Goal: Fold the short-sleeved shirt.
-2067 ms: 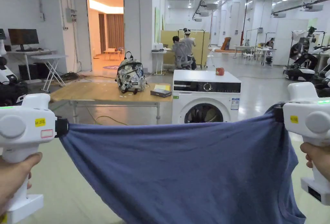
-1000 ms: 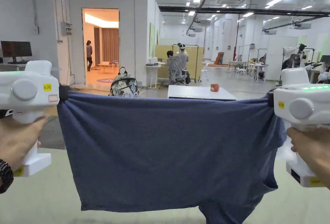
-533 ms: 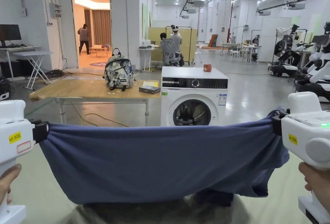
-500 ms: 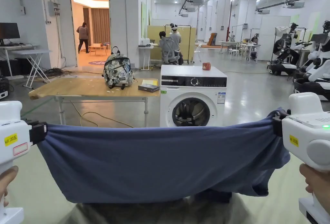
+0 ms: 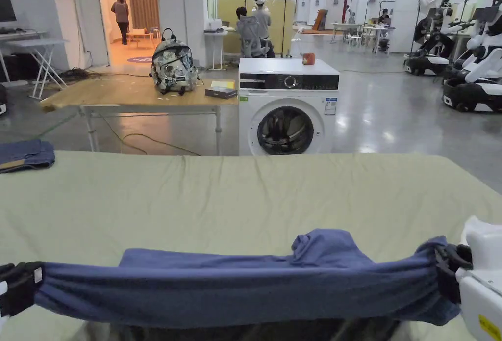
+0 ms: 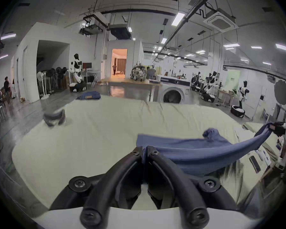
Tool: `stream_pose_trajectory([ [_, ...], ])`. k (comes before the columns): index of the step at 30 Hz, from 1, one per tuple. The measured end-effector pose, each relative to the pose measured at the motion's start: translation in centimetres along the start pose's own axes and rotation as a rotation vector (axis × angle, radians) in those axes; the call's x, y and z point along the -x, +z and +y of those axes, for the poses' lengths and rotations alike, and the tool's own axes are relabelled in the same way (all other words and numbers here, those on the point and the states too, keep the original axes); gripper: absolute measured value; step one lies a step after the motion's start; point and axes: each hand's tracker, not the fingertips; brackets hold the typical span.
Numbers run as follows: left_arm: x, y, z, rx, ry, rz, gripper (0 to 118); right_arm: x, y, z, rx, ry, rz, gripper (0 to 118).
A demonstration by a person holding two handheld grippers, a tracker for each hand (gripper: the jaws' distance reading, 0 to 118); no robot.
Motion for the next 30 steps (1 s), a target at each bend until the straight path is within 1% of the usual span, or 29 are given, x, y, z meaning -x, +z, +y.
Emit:
stream_pose_trajectory([
  [2, 0.1, 0.8, -3.1, 0.041, 0.004, -0.001, 0, 0.0, 0.6, -2.9, 0.047, -0.013, 0.020, 2],
  [6, 0.6, 1.1, -8.7, 0.166, 0.050, 0.011, 0, 0.4, 1.5, -8.2, 0.165, -0.008, 0.026, 2],
  [8, 0.8, 1.1, -10.9, 0.221, 0.076, 0.018, 0, 0.4, 1.6, -10.5, 0.237, -0.038, 0.046, 2],
  [10, 1.0, 0.9, -12.8, 0.290, 0.072, 0.019, 0, 0.4, 1.6, -12.7, 0.296, -0.032, 0.058, 2],
  [11, 1.0, 0.7, -13.6, 0.324, 0.058, 0.022, 0, 0.5, 1.4, -13.7, 0.330, -0.012, 0.056, 2],
  [12, 1.0, 0.5, -14.2, 0.355, 0.047, 0.014, 0, 0.4, 1.2, -14.7, 0.357, 0.009, 0.055, 2],
  [14, 1.5, -0.3, -15.3, 0.428, 0.042, 0.014, 0, 0.2, 0.6, -16.2, 0.402, 0.017, 0.063, 2],
  [17, 2.3, -1.2, -16.3, 0.483, 0.032, 0.012, 0, 0.1, -0.2, -17.7, 0.475, 0.063, 0.068, 2],
  [23, 1.4, -2.8, -17.6, 0.601, -0.059, 0.039, 0, 0.2, -1.9, -19.7, 0.568, 0.046, 0.084, 2],
  [25, 1.6, -3.4, -17.6, 0.604, -0.053, 0.041, 0, 0.3, -2.5, -20.1, 0.597, 0.044, 0.093, 3],
  [26, 1.8, -3.6, -17.4, 0.609, -0.024, 0.040, 0, 0.5, -2.6, -20.1, 0.591, 0.047, 0.087, 4],
  [27, 2.2, -3.6, -17.5, 0.614, 0.021, 0.036, 0, 0.5, -2.6, -20.0, 0.589, 0.049, 0.086, 8],
  [28, 2.5, -3.6, -17.3, 0.614, 0.055, 0.034, 0, 0.5, -2.5, -19.7, 0.588, 0.054, 0.081, 19],
  [29, 2.8, -3.7, -17.0, 0.617, 0.084, 0.031, 3, 0.6, -2.3, -19.2, 0.592, 0.077, 0.056, 36],
  [30, 2.8, -3.6, -16.7, 0.614, 0.114, 0.021, 9, 0.6, -2.2, -18.5, 0.601, 0.098, 0.022, 54],
])
